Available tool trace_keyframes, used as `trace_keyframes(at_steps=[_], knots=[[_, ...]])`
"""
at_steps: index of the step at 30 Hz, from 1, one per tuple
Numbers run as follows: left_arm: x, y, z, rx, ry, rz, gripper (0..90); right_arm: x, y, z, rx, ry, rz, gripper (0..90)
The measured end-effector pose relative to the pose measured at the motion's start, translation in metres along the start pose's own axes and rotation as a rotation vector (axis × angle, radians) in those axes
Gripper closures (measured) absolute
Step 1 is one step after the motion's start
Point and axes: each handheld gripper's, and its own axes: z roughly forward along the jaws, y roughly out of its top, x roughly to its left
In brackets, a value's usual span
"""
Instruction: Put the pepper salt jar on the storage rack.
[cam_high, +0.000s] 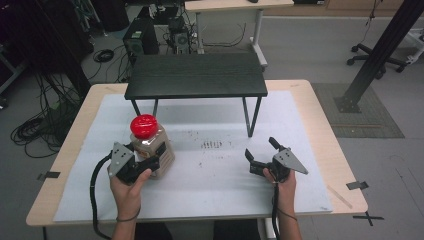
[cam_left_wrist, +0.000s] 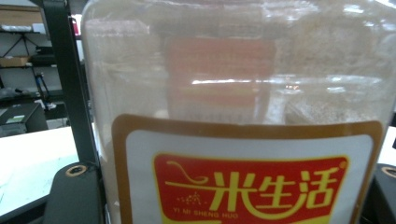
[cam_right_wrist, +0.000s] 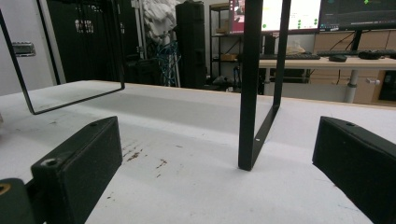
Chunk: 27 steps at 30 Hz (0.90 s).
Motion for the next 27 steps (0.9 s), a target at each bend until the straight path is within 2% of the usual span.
trace_keyframes(at_steps=[9, 22, 27], knots=[[0.002, 0.019, -0.002, -0.003, -0.032, 0.007, 26.0, 0.0, 0.0, 0.0, 0.001, 0.0, 0.004, 1.2], [0.003, 0.049, -0.001, -0.025, -0.088, -0.011, 26.0, -0.001, 0.0, 0.0, -0.002, 0.002, 0.007, 1.2], [0.003, 0.064, -0.002, -0.03, -0.096, 0.004, 25.9, -0.001, 0.0, 0.0, -0.003, 0.004, 0.005, 1.2]])
